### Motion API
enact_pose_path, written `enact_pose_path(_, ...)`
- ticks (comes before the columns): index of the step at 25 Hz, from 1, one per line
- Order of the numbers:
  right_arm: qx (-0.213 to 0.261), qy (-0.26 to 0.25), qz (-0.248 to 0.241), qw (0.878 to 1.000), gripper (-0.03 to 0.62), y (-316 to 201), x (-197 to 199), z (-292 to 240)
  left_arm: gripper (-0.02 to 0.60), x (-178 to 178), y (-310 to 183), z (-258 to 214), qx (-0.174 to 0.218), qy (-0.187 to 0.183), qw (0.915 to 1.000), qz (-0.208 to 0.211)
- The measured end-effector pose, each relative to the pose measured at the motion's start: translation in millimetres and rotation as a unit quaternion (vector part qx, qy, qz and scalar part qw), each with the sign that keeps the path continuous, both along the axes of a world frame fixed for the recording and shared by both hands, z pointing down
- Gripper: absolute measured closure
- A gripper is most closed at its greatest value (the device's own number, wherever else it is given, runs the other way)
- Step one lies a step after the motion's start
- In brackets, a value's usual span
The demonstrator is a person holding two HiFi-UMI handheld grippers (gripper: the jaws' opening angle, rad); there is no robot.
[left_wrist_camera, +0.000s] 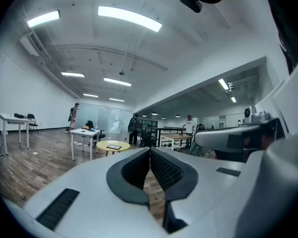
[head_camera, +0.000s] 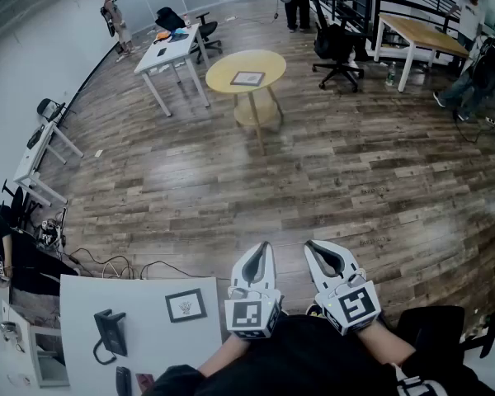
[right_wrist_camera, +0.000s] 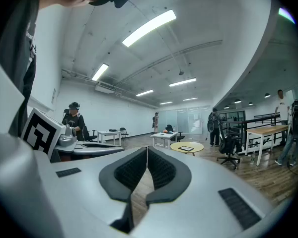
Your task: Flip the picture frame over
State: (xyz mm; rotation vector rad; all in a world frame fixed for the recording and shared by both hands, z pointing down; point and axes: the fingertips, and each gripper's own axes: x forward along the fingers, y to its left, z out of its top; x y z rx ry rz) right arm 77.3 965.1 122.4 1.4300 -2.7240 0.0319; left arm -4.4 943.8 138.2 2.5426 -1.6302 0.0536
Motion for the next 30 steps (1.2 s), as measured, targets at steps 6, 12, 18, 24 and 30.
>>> enact_pose_path(6, -0.001, 0.005, -0.009, 1.0, 0.572, 5, -11, 1, 0.557, -10, 6, -4, 0.006, -0.005, 1.0, -0.006)
enact_pose_path(12, -0.004, 0.002, -0.008, 1.0, 0.572, 4, -22, 3, 0.557, -23, 10, 0, 0.004, -0.004, 1.0, -0.007)
enact_pose_path(18, 0.005, 0.006, -0.01, 1.0, 0.572, 3, -26, 6, 0.557, -36, 14, 3, 0.011, 0.0, 0.9999, 0.002)
enact_pose_path(24, 0.009, 0.024, -0.018, 1.0, 0.572, -24, -28, 6, 0.557, -46, -10, 4, 0.014, 0.005, 0.9999, -0.007)
enact_pose_path(30, 0.008, 0.012, -0.018, 1.0, 0.572, -90, -18, 17, 0.557, -38, -75, 11, 0.013, -0.003, 0.9998, -0.014)
